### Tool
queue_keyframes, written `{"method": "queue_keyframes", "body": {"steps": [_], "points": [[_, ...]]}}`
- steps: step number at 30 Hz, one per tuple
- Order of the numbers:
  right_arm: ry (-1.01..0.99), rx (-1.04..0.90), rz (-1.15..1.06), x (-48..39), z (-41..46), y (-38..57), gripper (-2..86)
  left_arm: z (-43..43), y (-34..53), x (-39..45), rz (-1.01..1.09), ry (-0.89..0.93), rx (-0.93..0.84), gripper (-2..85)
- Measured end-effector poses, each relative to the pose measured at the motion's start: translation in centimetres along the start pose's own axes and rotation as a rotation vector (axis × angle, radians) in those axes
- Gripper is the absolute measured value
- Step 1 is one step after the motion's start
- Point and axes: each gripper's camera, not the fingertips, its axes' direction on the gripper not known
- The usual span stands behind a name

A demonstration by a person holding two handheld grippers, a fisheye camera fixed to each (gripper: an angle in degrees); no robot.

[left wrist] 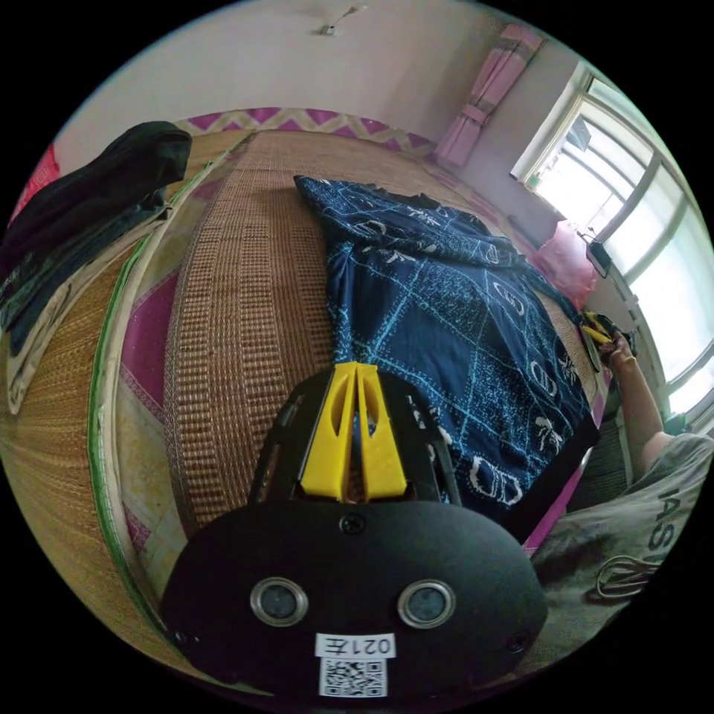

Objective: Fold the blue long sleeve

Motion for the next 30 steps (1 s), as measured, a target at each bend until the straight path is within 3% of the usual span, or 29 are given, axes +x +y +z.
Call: {"method": "queue_keyframes", "body": {"steps": [4,11,16,22,30], "points": [[0.002,0.014,0.071,1.2,1.7,-0.3,13.2,0.1,0.0,0.8,0.013,-0.031,0.001,-1.0],[0.022,0.223,0.172,3.0,2.0,-0.8,8.4,0.3,0.1,2.7,0.046,-0.107,0.001,-1.0],[-0.145,0.347,0.118,2.2,1.8,0.6,1.9,0.5,0.2,3.6,0.05,-0.136,0.003,-1.0],[-0.057,0.391,-0.485,-16.7,0.8,8.8,0.6,0.6,0.4,4.3,0.054,-0.141,0.003,-1.0],[-0.112,0.137,-1.184,-42.6,9.3,34.4,0.4,0.4,0.6,4.5,0.047,-0.105,0.002,-1.0]]}}
